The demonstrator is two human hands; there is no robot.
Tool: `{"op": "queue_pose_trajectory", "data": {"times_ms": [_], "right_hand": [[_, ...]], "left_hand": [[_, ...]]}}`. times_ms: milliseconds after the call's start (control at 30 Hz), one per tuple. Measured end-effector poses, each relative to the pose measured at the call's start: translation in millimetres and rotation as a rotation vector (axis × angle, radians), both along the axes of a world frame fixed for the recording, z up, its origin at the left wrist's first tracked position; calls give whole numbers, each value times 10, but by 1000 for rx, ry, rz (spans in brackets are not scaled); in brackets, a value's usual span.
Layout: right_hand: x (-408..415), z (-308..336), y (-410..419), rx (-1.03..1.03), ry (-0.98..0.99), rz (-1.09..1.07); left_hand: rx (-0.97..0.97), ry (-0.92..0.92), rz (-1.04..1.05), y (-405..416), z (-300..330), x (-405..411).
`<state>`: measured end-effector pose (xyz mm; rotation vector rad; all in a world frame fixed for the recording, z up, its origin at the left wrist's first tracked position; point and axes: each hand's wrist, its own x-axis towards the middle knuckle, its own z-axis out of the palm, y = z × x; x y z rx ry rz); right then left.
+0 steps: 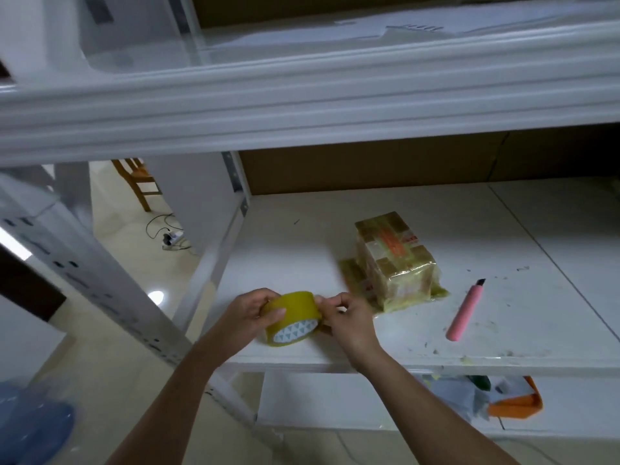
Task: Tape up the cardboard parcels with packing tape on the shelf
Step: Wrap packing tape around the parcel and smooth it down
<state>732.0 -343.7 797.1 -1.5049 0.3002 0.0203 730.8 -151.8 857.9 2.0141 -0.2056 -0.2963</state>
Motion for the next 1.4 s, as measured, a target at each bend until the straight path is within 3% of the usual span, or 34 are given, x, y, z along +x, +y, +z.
{"op": "queue_pose_trajectory", "data": {"times_ms": [133, 233, 333, 633, 767, 833, 933, 967, 1033, 1100, 1200, 1300, 1400], "right_hand": [[155, 36, 187, -203, -88, 25], [281, 36, 240, -544, -140, 25], [354, -112, 264, -873, -166, 116], [384, -257, 333, -718, -178, 51], [383, -98, 330, -676, -114, 145], [253, 0, 287, -767, -226, 111], [16, 317, -16, -896, -604, -162], [-36, 433, -182, -916, -699, -262], [-67, 613, -565, -960, -726, -392], [9, 659, -935, -952, -556, -385], [92, 580, -1265, -741, -282, -127], [16, 466, -1310, -592, -275, -28], [-86, 398, -1289, -570, -323, -46]], "left_hand": [[88, -77, 66, 135, 77, 99], [375, -127, 125, 175, 118, 215], [395, -77, 213, 161, 28, 271], [354, -94, 275, -78, -16, 414], [360, -85, 261, -68, -74, 419], [497, -97, 238, -72, -28, 427], [1015, -326, 176, -120, 81, 460], [1064, -412, 168, -175, 100, 462], [848, -489, 154, -353, 106, 441], [393, -409, 136, -600, 60, 413], [65, -52, 80, -986, -22, 341], [-334, 376, 125, -1267, -81, 275], [-455, 424, 198, -1358, -92, 261]]}}
